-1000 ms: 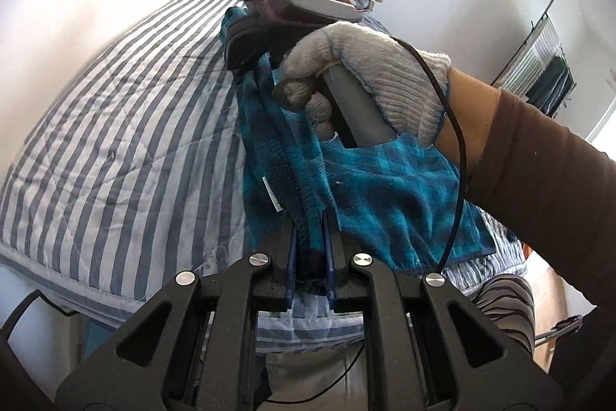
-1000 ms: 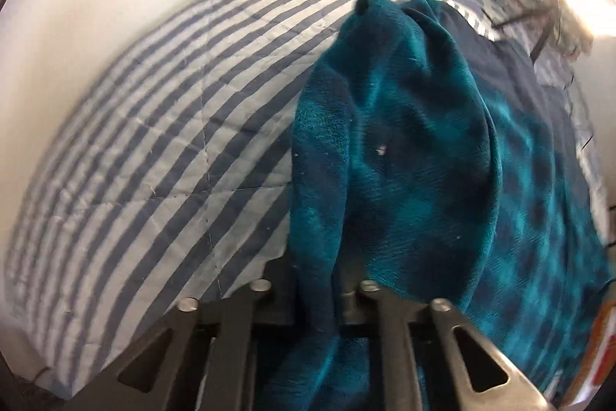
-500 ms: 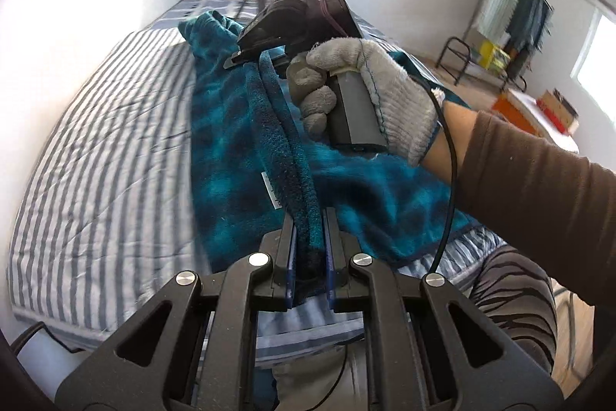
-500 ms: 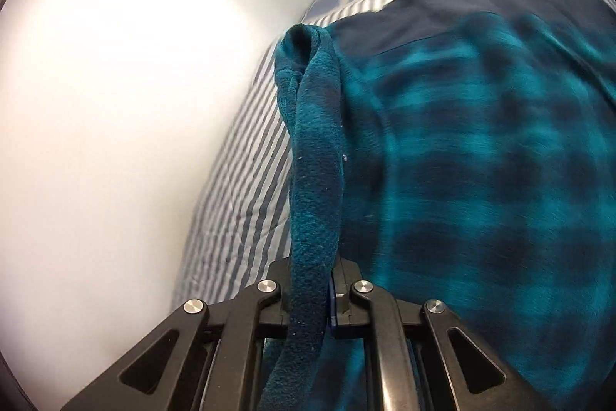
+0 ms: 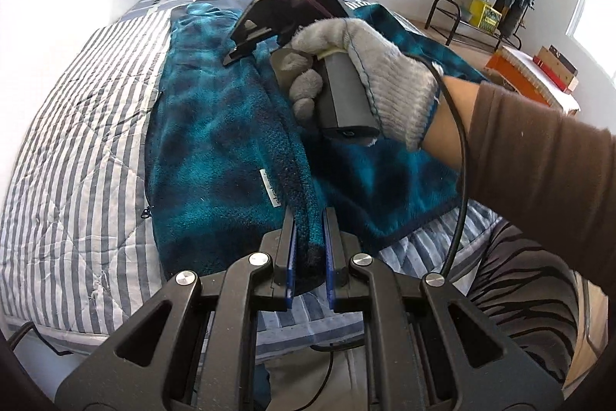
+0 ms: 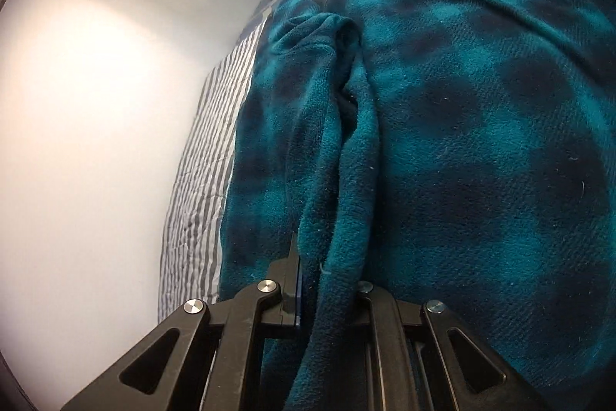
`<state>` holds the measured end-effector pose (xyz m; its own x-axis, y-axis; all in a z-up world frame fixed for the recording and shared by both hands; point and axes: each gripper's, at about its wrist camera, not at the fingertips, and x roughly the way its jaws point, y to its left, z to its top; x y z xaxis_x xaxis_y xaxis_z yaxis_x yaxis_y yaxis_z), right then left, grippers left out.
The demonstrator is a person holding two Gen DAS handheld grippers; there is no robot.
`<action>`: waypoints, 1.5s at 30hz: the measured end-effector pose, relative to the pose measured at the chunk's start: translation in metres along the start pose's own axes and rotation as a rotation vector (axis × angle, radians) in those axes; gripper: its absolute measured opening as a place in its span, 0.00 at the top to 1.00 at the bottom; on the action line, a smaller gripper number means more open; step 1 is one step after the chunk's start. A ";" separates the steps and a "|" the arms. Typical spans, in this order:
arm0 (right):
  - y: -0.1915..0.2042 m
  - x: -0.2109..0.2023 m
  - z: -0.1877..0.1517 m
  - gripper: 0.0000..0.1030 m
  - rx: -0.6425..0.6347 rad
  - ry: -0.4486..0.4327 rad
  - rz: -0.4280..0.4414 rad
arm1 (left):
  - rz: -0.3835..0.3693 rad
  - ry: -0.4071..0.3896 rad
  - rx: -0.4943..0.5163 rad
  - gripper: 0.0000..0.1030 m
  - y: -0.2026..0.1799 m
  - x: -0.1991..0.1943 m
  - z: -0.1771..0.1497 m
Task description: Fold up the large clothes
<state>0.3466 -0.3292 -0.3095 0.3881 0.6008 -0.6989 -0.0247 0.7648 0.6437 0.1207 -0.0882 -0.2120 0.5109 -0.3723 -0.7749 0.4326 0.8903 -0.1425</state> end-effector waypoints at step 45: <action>0.066 -0.136 -0.170 0.68 -0.421 -0.008 -0.272 | -0.072 0.057 -0.118 0.63 0.044 -0.016 -0.046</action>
<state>0.1355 -0.3210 -0.2252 0.4392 0.3660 -0.8205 -0.2903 0.9221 0.2560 0.0972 -0.0313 -0.2344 0.4371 -0.4234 -0.7935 0.3743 0.8879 -0.2676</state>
